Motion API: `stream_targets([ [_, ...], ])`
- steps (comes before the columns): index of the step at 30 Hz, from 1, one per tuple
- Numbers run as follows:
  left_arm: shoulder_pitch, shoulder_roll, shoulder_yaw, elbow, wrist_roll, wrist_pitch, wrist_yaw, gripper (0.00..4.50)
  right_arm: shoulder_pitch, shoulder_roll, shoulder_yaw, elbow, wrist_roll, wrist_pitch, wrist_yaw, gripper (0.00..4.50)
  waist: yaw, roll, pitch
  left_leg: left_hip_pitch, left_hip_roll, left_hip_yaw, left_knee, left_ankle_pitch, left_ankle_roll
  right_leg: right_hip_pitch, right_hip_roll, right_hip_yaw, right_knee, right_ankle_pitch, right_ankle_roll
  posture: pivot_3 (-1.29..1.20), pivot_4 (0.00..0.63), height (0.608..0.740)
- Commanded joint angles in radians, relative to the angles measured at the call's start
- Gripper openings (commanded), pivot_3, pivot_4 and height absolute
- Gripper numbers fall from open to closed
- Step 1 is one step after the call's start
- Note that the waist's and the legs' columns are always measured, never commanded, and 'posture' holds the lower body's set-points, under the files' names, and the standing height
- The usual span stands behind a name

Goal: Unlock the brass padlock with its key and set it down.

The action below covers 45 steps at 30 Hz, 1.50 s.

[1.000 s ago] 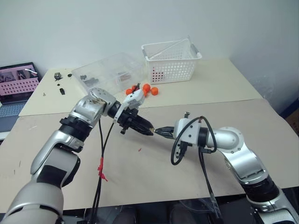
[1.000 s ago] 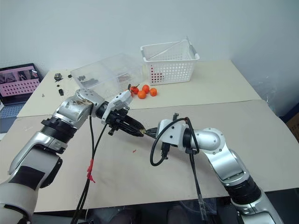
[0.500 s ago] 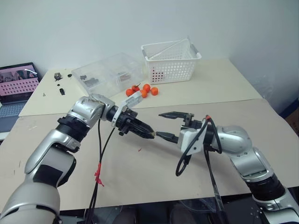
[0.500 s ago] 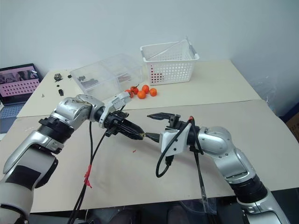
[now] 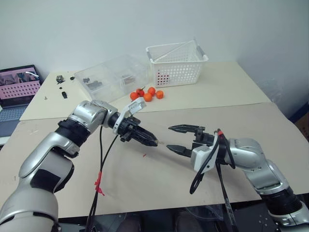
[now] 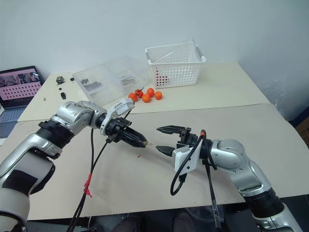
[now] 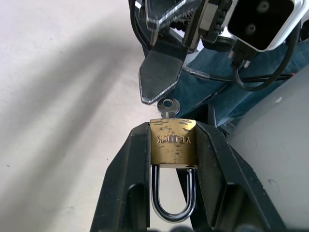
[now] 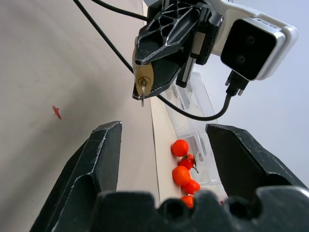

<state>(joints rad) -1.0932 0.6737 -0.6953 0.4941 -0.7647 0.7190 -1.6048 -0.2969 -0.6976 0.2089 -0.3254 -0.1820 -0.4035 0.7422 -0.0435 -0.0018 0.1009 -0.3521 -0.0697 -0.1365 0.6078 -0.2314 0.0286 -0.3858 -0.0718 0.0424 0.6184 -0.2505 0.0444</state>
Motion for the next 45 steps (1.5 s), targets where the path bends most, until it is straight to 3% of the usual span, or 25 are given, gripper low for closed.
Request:
stream_targets([
  [1, -0.031, -0.011, 0.009, -0.007, -0.049, -0.002, -0.01, 0.82, -0.015, 0.022, -0.014, -0.042, 0.013, 0.036, -0.013, 3.35, 0.0, 0.0, 0.0, 0.0, 0.0, 0.0, 0.0, 0.0, 0.0, 0.0, 0.0, 0.0, 0.0, 0.0, 0.0, 0.0, 0.15, 0.74],
  [8, -0.066, -0.095, 0.015, 0.046, -0.039, -0.008, -0.01, 0.82, -0.021, 0.041, -0.002, -0.066, 0.019, 0.069, 0.0, 3.35, 0.001, 0.0, 0.0, 0.0, 0.0, 0.0, 0.0, 0.0, 0.0, 0.0, 0.0, 0.0, 0.0, 0.0, 0.0, 0.0, 0.15, 0.74],
  [16, -0.066, -0.093, -0.01, 0.044, -0.043, -0.021, -0.01, 0.82, -0.012, 0.04, -0.012, -0.088, 0.025, 0.089, 0.003, 3.35, -0.001, 0.0, 0.0, 0.0, 0.0, 0.0, 0.0, 0.0, 0.001, 0.0, 0.001, 0.001, 0.0, 0.0, 0.0, 0.0, 0.15, 0.74],
  [19, -0.067, -0.091, -0.017, 0.047, -0.046, -0.024, -0.01, 0.82, -0.007, 0.038, -0.015, -0.097, 0.029, 0.099, 0.004, 2.67, 0.0, 0.0, 0.0, 0.0, 0.0, 0.0, 0.0, -0.001, 0.001, 0.0, 0.001, 0.001, 0.0, 0.0, 0.0, 0.0, 0.15, 0.74],
  [24, -0.067, -0.091, -0.025, 0.046, -0.052, -0.028, -0.01, 0.82, 0.001, 0.039, -0.019, -0.113, 0.034, 0.111, 0.01, 0.93, -0.002, 0.0, 0.0, 0.0, 0.0, 0.0, 0.0, -0.001, 0.001, 0.0, 0.001, 0.001, 0.0, 0.0, 0.0, 0.0, 0.15, 0.74],
  [26, -0.067, -0.091, -0.027, 0.044, -0.056, -0.029, -0.01, 0.82, 0.004, 0.038, -0.021, -0.12, 0.037, 0.115, 0.01, 0.64, -0.001, 0.0, 0.0, 0.0, 0.0, 0.0, 0.0, -0.001, 0.001, 0.0, 0.001, 0.001, 0.0, 0.0, 0.0, 0.0, 0.15, 0.74],
  [32, -0.067, -0.089, -0.03, 0.043, -0.061, -0.028, -0.01, 0.82, 0.008, 0.039, -0.025, -0.133, 0.042, 0.123, 0.012, 0.37, 0.0, 0.0, 0.0, 0.0, 0.0, 0.0, 0.0, -0.001, 0.001, 0.0, 0.001, 0.001, 0.0, 0.0, 0.0, 0.0, 0.15, 0.74],
  [45, -0.068, -0.096, -0.031, 0.049, -0.061, -0.03, -0.01, 0.82, -0.005, 0.055, -0.034, -0.149, 0.044, 0.142, -0.001, 0.34, 0.0, 0.0, 0.0, 0.0, 0.0, 0.0, 0.0, -0.001, 0.001, 0.0, 0.001, 0.001, 0.0, 0.0, 0.0, 0.0, 0.15, 0.74],
])
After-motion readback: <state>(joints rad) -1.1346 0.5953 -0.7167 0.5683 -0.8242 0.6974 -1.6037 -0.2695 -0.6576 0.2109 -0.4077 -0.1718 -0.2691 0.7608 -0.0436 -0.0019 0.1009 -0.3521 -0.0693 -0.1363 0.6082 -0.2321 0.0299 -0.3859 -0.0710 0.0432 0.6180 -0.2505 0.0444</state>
